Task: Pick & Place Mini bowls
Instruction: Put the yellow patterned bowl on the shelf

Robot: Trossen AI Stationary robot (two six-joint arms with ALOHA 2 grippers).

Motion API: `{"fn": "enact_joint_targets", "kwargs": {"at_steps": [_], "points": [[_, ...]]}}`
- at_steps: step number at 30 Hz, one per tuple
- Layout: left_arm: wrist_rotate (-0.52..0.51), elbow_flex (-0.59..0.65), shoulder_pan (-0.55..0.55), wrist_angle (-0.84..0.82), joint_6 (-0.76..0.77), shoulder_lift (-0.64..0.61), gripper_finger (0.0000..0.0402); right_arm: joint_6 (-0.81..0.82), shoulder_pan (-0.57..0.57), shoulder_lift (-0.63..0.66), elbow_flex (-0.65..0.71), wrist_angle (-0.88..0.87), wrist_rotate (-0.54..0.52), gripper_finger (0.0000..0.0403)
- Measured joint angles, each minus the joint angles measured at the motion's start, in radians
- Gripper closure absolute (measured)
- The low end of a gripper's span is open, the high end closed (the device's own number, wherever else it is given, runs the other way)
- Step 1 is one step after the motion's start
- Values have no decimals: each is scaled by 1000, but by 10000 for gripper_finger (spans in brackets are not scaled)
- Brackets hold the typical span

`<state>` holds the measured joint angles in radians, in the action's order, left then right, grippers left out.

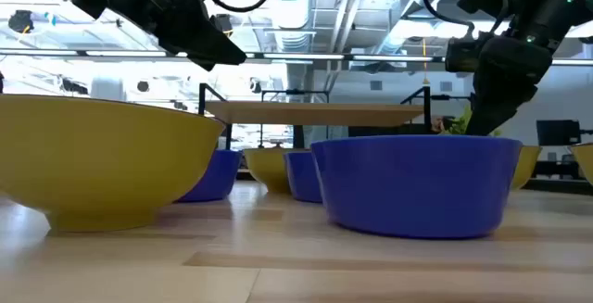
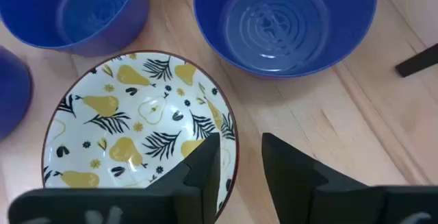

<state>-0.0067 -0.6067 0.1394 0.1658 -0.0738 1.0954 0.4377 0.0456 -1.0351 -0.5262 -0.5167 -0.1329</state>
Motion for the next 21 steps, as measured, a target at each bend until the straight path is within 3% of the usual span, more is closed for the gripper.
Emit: {"fn": "enact_joint_targets", "kwargs": {"at_steps": [21], "points": [[0, 0, 0, 0, 0, 0, 368, -61, 25, 0, 0, 0, 4, 305]]}}
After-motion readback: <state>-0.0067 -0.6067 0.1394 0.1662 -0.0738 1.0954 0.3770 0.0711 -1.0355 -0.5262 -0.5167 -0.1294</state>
